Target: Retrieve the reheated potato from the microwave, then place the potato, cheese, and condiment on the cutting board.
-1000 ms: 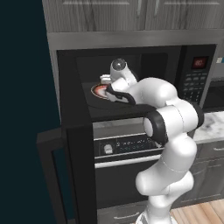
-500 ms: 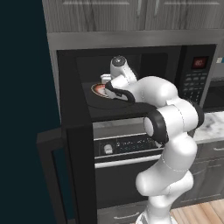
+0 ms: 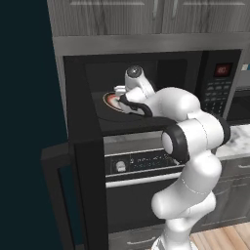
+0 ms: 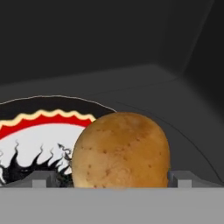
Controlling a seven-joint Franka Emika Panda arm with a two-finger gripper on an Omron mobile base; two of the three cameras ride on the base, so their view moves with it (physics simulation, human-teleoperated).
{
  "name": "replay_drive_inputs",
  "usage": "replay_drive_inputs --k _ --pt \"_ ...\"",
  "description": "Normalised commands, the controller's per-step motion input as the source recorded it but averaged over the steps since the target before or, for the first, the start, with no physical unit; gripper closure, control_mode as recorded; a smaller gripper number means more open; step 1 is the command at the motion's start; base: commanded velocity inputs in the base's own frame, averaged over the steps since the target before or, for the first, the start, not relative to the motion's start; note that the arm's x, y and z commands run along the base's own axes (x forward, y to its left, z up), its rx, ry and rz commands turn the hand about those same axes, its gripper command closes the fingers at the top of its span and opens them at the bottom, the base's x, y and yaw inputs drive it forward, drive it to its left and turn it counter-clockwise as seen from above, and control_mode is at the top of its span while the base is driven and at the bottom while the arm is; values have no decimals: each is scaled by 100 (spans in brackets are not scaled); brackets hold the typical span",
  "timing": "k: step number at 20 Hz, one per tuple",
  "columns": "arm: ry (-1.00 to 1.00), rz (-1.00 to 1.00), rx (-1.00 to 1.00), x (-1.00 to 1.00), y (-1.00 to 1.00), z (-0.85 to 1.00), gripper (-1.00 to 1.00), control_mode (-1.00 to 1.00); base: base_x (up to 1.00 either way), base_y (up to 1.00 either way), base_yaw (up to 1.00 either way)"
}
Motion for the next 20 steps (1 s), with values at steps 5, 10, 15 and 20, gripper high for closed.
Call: replay_drive_inputs --k 5,10,15,20 --pt "0 0 0 7 -10 -3 -100 -100 0 0 0" --pt "1 0 0 1 -5 -1 -100 -100 0 0 0" --pt "4 0 0 6 -4 -12 -100 -100 0 0 0" --pt "6 0 1 0 0 -30 -100 -100 0 0 0"
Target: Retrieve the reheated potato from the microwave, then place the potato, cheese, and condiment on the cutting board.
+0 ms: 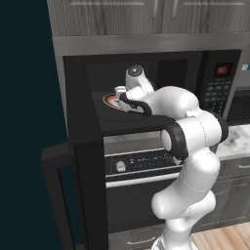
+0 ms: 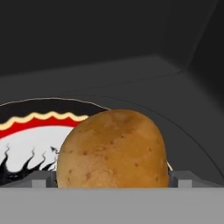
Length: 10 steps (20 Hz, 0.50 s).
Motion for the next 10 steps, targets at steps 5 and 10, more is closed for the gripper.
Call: replay_drive_inputs --k 5,10 --pt "3 0 0 0 0 -35 -100 -100 0 0 0" --pt "0 0 0 0 -3 -30 100 -100 0 0 0"
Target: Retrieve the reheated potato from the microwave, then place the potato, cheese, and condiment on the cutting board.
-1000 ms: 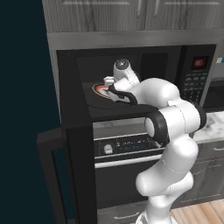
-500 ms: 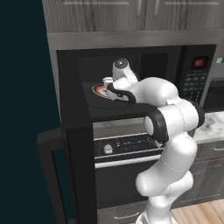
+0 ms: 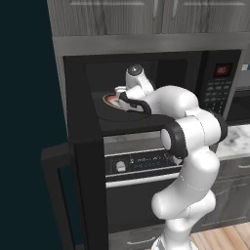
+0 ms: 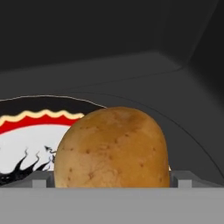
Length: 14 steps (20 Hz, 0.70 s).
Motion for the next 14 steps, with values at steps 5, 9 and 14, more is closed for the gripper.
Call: replay_drive_inputs --k 5,9,14 --pt "0 0 0 -4 -1 -30 100 -100 0 0 0" --pt "-2 0 0 -14 0 -26 100 -100 0 0 0" --pt "-8 0 2 -44 3 -3 100 -100 0 0 0"
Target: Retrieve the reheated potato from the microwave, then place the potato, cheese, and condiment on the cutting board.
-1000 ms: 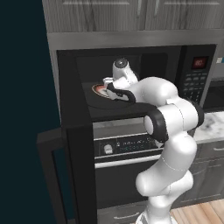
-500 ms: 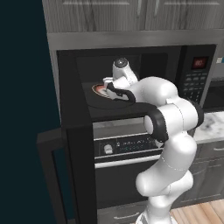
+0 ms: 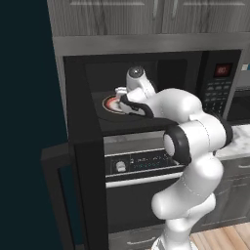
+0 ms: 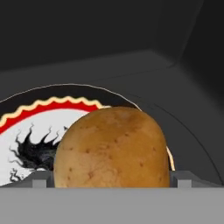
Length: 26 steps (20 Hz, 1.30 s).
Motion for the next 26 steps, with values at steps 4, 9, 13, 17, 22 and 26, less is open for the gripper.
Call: replay_drive_inputs --k 4,9,13,17,22,26 --pt "-3 0 3 -36 10 3 100 -100 0 0 0" --pt "-3 0 4 -30 7 21 100 -100 0 0 0" --pt "-2 0 5 -40 5 28 100 -100 0 0 0" --pt "0 4 2 -49 4 28 100 -100 0 0 0" --pt "0 11 0 -56 6 20 100 -100 0 0 0" --pt "0 15 0 -53 5 24 100 -100 0 0 0"
